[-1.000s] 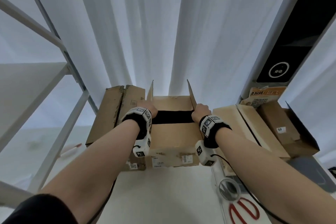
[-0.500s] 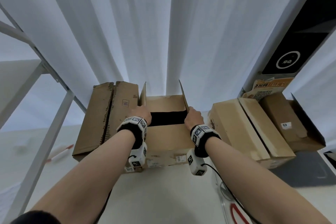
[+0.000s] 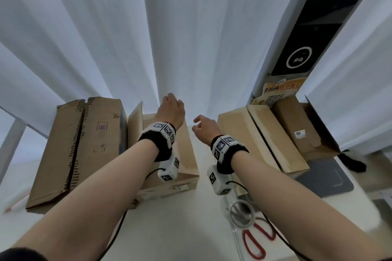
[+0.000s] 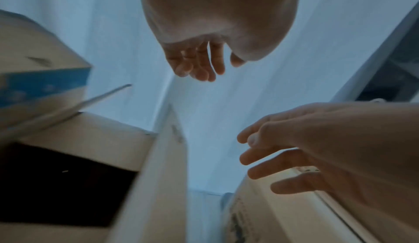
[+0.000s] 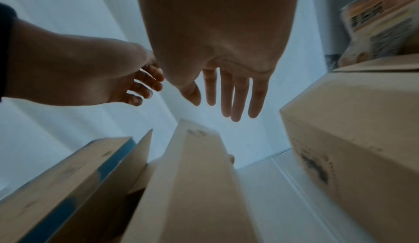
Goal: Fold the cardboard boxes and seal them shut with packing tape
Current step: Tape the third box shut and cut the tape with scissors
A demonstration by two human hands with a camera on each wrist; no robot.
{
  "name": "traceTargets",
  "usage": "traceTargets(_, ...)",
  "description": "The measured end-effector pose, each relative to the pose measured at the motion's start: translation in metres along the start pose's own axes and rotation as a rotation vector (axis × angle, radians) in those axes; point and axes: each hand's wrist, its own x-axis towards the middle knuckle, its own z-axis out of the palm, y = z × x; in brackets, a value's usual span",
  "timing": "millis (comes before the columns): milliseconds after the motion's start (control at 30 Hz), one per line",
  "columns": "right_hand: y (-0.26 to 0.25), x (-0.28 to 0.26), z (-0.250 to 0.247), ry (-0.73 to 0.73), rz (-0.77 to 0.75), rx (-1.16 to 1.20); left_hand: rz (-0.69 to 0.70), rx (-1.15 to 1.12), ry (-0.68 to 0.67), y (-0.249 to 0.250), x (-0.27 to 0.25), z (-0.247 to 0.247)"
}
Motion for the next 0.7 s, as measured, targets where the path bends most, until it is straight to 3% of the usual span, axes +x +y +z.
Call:
traceTargets(100, 0.037, 0.007, -0.044, 0.148, 0.083, 0.009, 0.032, -0.060, -0.102, 0.049, 0.005, 0.026)
traceTargets(233, 0.112, 0.009, -0.095, 0.253, 0.278, -0.073, -0.029, -0.018, -0.361, 0.092, -0.005, 0.084)
traceTargets(400, 0.206, 0.001, -0.126, 0.159, 0.568, -0.138, -0.166, 0.006, -0.592, 0.106, -0.035, 0.145)
traceTargets(500, 0.237, -0.007, -0.127, 0.136, 0.652, -0.149, -0.264, -0.026, -0.723, 0.107, -0.050, 0.167)
traceTargets(700, 0.244, -0.013, -0.114, 0.279, 0.634, -0.293, -0.370, -0.165, -0.723, 0.099, -0.068, 0.185)
